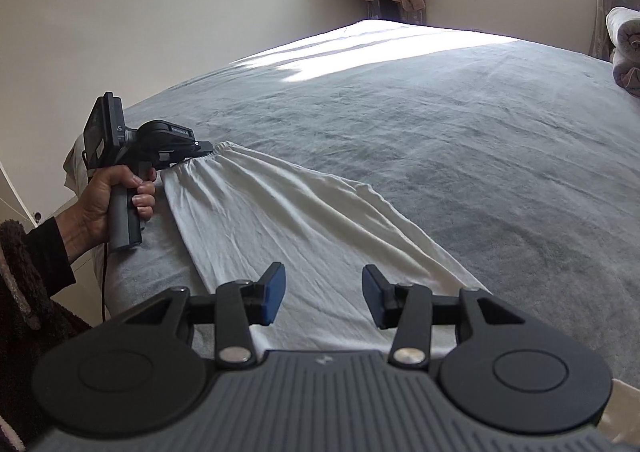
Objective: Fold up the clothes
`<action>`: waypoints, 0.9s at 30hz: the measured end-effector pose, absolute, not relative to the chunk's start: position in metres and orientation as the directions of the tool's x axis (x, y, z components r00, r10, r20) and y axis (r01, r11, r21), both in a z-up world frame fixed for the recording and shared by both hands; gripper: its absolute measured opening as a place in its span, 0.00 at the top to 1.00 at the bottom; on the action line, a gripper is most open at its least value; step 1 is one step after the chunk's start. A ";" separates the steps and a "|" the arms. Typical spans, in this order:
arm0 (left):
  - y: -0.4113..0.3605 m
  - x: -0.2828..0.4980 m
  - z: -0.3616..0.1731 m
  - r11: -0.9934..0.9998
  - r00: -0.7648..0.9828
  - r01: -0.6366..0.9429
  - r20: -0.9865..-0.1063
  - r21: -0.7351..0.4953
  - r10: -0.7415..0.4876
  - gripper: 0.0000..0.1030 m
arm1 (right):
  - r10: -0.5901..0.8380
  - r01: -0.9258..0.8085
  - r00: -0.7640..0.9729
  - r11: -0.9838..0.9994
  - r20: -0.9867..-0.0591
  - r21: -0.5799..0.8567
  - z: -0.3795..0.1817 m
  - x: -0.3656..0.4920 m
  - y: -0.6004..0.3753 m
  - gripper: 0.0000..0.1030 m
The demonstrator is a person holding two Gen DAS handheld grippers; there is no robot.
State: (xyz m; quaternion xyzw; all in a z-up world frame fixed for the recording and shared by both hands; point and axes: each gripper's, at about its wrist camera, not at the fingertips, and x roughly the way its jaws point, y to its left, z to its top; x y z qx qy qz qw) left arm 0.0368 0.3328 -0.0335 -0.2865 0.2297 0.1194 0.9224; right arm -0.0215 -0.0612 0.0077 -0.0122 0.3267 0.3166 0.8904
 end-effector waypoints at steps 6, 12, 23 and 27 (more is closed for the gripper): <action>0.298 0.032 -0.004 0.848 0.883 -0.197 -0.465 -0.492 -0.064 0.90 | 0.601 -0.543 0.558 0.786 -0.572 0.296 0.013 0.008 -0.068 0.55; 0.259 0.041 -0.002 0.894 0.846 -0.056 -0.497 -0.445 -0.194 0.76 | 0.651 -0.479 0.497 0.757 -0.573 0.444 0.007 0.044 -0.074 0.55; 0.223 0.061 -0.014 0.864 0.697 0.098 -0.585 -0.494 -0.414 0.82 | 0.608 -0.475 0.439 0.782 -0.662 0.403 -0.012 0.090 -0.065 0.55; 0.214 0.068 -0.021 0.830 0.646 0.107 -0.597 -0.547 -0.477 0.82 | 0.575 -0.486 0.435 0.798 -0.693 0.357 -0.022 0.101 -0.059 0.71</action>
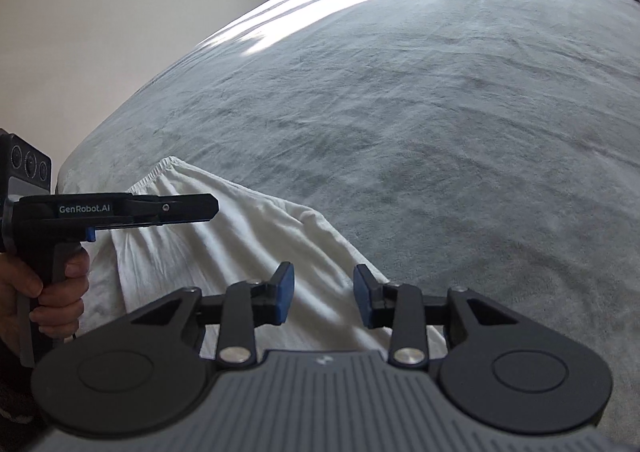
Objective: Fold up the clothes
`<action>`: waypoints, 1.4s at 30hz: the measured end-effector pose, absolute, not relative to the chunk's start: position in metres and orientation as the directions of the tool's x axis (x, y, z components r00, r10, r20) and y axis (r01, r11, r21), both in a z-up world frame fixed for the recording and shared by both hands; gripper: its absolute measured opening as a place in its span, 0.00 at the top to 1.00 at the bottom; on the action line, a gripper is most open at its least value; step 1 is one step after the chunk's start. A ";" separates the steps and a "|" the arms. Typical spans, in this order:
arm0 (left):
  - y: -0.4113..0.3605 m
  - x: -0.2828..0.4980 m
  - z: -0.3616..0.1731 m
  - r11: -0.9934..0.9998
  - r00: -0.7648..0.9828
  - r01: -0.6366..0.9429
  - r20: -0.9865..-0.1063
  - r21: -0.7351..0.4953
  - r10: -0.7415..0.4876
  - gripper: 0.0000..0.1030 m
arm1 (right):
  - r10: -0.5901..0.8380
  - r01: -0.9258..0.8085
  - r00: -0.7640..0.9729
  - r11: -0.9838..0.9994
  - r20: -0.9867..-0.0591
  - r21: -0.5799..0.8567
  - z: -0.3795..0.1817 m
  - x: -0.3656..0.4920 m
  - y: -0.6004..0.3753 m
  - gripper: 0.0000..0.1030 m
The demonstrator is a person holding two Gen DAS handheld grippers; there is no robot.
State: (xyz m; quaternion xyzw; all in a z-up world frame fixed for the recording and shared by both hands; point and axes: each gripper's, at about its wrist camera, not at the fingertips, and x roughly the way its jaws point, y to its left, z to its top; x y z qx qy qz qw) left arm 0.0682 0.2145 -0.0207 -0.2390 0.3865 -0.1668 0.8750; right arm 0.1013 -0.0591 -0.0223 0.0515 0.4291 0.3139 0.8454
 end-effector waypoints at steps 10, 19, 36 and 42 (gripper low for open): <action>0.199 0.086 -0.035 0.736 0.544 0.064 -0.594 -0.674 -0.592 0.82 | 0.550 -0.569 0.446 0.783 -0.706 0.250 -0.022 0.094 -0.049 0.99; 0.191 0.091 -0.041 0.729 0.527 0.032 -0.609 -0.684 -0.593 0.81 | 0.568 -0.597 0.427 0.762 -0.703 0.252 -0.019 0.079 -0.044 0.92; 0.194 0.093 -0.044 0.718 0.506 0.026 -0.610 -0.695 -0.610 0.71 | 0.560 -0.520 0.449 0.797 -0.696 0.306 -0.030 0.107 -0.048 0.77; 0.193 0.093 -0.045 0.716 0.504 0.025 -0.609 -0.698 -0.612 0.69 | 0.562 -0.539 0.459 0.792 -0.688 0.287 -0.030 0.106 -0.042 0.75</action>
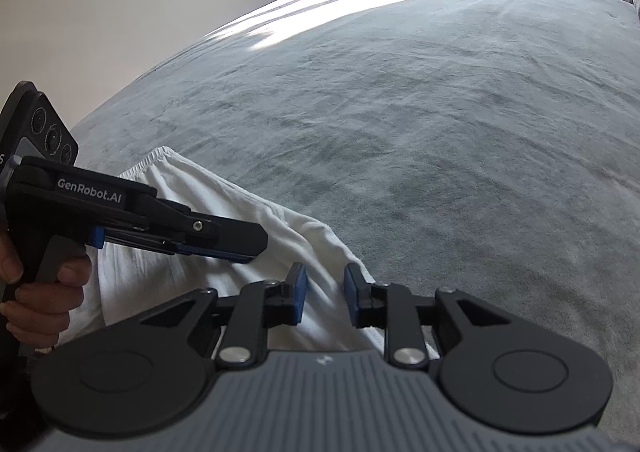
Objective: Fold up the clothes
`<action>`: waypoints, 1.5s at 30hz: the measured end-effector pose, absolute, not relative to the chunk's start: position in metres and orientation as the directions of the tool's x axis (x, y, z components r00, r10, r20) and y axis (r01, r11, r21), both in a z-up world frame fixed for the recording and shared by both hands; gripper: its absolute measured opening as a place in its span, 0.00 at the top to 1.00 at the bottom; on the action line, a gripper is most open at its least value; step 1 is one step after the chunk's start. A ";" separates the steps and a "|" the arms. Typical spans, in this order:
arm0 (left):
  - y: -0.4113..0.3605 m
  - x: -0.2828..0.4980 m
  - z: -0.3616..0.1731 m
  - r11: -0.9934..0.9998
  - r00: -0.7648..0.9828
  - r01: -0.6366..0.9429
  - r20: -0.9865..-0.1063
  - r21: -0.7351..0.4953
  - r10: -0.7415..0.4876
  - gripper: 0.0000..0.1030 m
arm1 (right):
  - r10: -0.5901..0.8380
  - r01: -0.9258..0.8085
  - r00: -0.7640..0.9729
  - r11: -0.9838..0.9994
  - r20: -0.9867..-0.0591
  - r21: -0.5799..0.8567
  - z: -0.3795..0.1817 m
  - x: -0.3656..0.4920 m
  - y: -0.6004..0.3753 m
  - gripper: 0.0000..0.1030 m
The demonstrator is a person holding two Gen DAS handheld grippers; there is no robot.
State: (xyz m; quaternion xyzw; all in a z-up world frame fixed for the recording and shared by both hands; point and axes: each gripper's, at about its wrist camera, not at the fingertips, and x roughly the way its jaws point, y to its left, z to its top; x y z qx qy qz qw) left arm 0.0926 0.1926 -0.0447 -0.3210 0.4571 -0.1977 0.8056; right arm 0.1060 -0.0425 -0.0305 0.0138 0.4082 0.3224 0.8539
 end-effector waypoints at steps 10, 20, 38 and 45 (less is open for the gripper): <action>0.197 0.094 -0.050 0.638 0.490 0.012 -0.552 -0.770 -0.675 0.69 | 0.576 -0.624 0.483 0.755 -0.660 0.202 -0.021 0.075 -0.026 0.97; 0.191 0.090 -0.052 0.729 0.483 0.026 -0.630 -0.684 -0.608 0.97 | 0.611 -0.588 0.437 0.749 -0.660 0.305 -0.030 0.079 -0.033 0.83; 0.205 0.084 -0.058 0.694 0.462 0.047 -0.600 -0.719 -0.653 0.96 | 0.829 -0.067 0.311 0.506 -0.464 0.860 -0.070 0.133 -0.058 0.63; 0.206 0.084 -0.055 0.699 0.460 0.069 -0.599 -0.712 -0.656 0.96 | 0.850 -0.023 0.316 0.450 -0.420 0.893 -0.070 0.143 -0.040 0.63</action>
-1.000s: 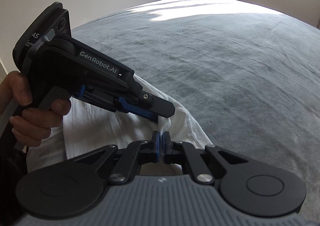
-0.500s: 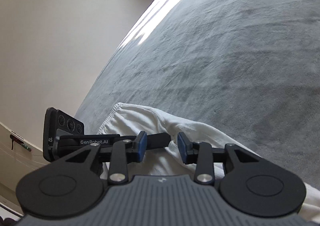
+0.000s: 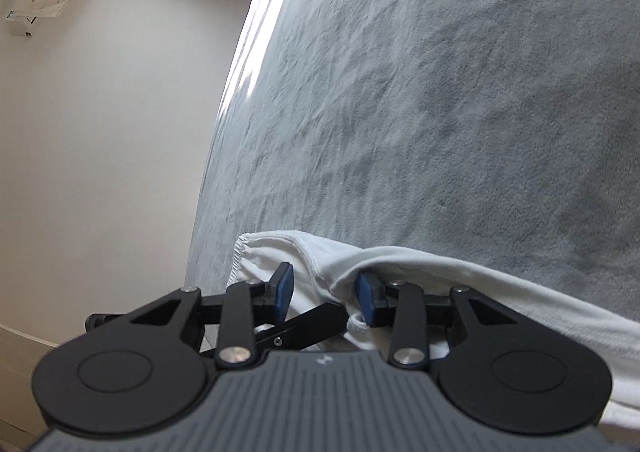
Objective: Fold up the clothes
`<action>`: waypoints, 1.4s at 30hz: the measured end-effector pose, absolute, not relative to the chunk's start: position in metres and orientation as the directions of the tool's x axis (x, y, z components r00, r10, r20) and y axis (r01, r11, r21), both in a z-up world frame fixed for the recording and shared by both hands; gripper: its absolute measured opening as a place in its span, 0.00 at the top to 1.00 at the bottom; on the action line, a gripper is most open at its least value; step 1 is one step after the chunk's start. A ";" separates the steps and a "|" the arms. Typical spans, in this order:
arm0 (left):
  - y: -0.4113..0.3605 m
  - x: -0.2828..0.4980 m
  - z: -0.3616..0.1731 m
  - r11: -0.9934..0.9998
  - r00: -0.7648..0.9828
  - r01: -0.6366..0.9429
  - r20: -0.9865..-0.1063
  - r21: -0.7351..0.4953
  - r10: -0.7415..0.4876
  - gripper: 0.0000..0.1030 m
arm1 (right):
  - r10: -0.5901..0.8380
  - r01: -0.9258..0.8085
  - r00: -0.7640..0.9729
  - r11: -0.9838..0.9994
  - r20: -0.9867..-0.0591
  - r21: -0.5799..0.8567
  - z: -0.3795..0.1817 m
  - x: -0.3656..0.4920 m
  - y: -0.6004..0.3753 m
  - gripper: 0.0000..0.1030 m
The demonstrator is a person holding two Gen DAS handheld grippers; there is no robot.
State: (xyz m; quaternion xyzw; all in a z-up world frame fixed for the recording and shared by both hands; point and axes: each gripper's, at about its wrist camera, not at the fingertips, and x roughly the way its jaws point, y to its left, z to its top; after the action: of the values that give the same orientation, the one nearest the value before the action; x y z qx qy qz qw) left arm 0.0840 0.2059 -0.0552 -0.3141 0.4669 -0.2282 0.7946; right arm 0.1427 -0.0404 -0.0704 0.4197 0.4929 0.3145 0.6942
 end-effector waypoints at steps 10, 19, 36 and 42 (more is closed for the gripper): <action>0.244 0.084 -0.049 0.720 0.563 -0.008 -0.598 -0.694 -0.570 0.96 | 0.858 0.043 0.379 0.359 -0.348 0.932 -0.073 0.148 -0.048 0.61; 0.263 0.087 -0.049 0.729 0.615 -0.083 -0.610 -0.680 -0.499 0.97 | 0.860 0.054 0.358 0.368 -0.363 0.928 -0.069 0.144 -0.040 0.66; 0.301 0.080 -0.041 0.839 0.757 -0.274 -0.644 -0.470 -0.113 0.97 | 0.691 -0.105 0.460 0.665 -0.557 0.739 -0.038 0.170 -0.011 0.95; 0.312 0.076 -0.033 0.829 0.770 -0.289 -0.631 -0.479 -0.096 0.97 | 0.731 -0.129 0.410 0.638 -0.546 0.759 -0.039 0.183 -0.034 0.88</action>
State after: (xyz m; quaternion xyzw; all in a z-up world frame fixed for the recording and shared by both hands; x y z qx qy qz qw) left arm 0.0761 0.3122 -0.0328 -0.2874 0.3347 0.0538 0.8958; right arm 0.1826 -0.0338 -0.0393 0.3223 0.4672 0.2773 0.7752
